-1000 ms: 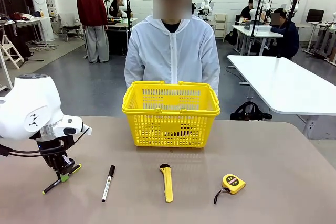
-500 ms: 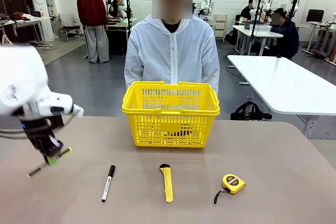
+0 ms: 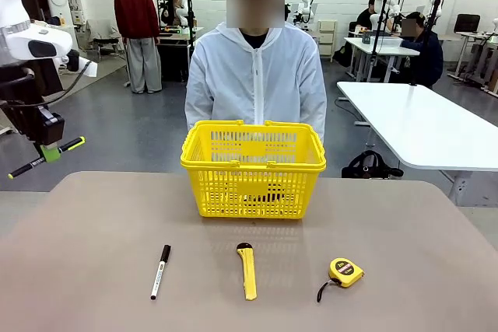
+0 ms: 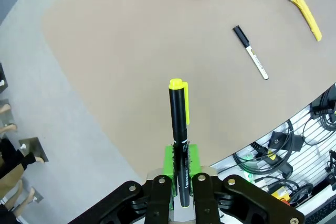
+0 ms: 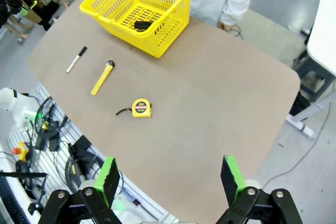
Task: Place the items the person wants into the basket.
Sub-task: Pick up the item the person points to and place it in the Market Basket.
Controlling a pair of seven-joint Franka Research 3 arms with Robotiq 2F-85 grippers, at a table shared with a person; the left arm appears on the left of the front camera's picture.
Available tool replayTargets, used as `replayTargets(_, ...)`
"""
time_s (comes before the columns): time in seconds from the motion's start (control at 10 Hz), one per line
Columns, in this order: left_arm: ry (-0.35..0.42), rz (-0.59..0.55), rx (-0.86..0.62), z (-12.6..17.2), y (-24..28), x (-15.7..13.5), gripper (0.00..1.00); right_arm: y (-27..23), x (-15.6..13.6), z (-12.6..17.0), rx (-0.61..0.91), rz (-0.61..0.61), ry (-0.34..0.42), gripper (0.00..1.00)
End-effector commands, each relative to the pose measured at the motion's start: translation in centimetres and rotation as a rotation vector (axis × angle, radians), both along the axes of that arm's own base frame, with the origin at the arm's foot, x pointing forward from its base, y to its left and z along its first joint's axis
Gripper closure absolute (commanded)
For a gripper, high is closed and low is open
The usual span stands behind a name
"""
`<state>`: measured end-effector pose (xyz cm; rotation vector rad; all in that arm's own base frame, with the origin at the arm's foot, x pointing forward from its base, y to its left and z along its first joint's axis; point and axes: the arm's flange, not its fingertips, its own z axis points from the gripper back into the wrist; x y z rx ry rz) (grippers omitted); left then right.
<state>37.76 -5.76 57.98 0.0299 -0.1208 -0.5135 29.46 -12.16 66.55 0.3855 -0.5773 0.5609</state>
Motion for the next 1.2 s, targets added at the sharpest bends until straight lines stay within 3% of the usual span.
replayTargets(0.0,0.023,0.010,0.003,-1.1,0.5,0.2,1.00,-0.1,0.1,0.0,0.006,0.004,-0.001,0.00)
replayTargets(0.1,0.000,0.000,0.000,0.0,0.0,0.0,1.00,-0.1,0.1,0.0,0.006,0.004,-0.001,0.00)
replayTargets(0.5,0.000,0.000,0.000,0.0,0.0,0.0,1.00,-0.1,0.1,0.0,0.006,0.004,-0.001,0.00)
replayTargets(0.6,0.006,0.001,0.000,-0.3,0.1,0.1,0.89,-0.1,0.1,0.0,0.006,0.004,-0.001,0.00)
replayTargets(0.7,-0.063,-0.183,0.037,1.2,-2.8,2.5,0.89,-0.1,0.1,0.0,0.006,0.004,-0.001,0.00)
replayTargets(0.9,-0.129,-0.483,-0.031,3.6,-9.7,11.0,0.89,-0.1,0.1,0.0,0.006,0.004,-0.001,0.00)
replayTargets(1.1,-0.164,-0.679,-0.018,3.2,-18.0,17.2,0.89,-0.1,0.1,0.0,0.006,0.004,-0.001,0.00)
